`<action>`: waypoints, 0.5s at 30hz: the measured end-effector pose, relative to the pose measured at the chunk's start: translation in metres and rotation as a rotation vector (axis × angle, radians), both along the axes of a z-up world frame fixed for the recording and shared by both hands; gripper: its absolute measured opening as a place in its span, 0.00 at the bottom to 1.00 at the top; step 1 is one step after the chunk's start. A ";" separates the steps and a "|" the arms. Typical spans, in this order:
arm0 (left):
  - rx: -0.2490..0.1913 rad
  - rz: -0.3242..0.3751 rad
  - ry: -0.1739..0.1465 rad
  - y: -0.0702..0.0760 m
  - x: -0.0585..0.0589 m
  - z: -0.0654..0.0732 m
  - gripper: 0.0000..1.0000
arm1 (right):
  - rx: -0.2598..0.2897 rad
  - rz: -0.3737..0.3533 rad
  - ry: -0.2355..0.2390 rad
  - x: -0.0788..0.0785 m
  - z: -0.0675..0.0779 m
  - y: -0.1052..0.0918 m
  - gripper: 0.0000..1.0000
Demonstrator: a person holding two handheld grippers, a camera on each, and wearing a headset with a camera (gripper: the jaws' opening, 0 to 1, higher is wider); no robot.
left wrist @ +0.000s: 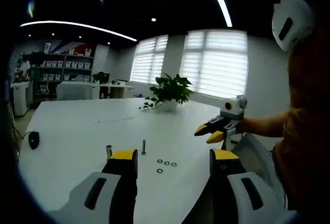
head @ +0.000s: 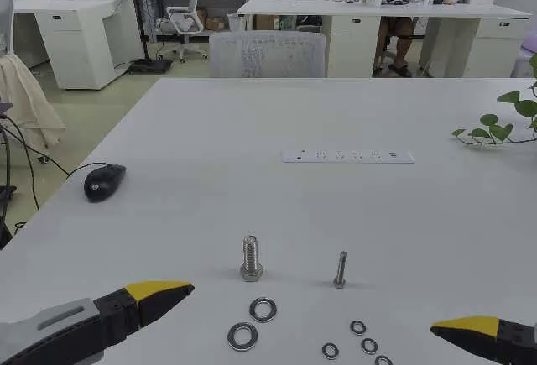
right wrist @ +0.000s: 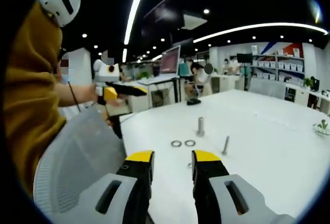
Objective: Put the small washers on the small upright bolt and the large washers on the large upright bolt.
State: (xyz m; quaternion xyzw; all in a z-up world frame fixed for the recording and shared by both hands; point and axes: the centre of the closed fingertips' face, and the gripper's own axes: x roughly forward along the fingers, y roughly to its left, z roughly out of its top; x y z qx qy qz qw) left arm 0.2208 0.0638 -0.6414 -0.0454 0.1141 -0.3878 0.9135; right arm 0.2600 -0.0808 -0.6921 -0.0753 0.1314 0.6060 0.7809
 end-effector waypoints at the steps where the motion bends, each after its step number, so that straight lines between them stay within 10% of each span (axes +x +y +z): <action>1: -0.001 -0.002 0.005 0.000 -0.001 -0.001 0.55 | -0.004 0.000 0.001 -0.001 -0.001 0.000 0.31; 15: 0.013 -0.027 0.026 -0.007 0.002 -0.010 0.55 | -0.016 -0.010 -0.019 0.006 0.003 -0.005 0.31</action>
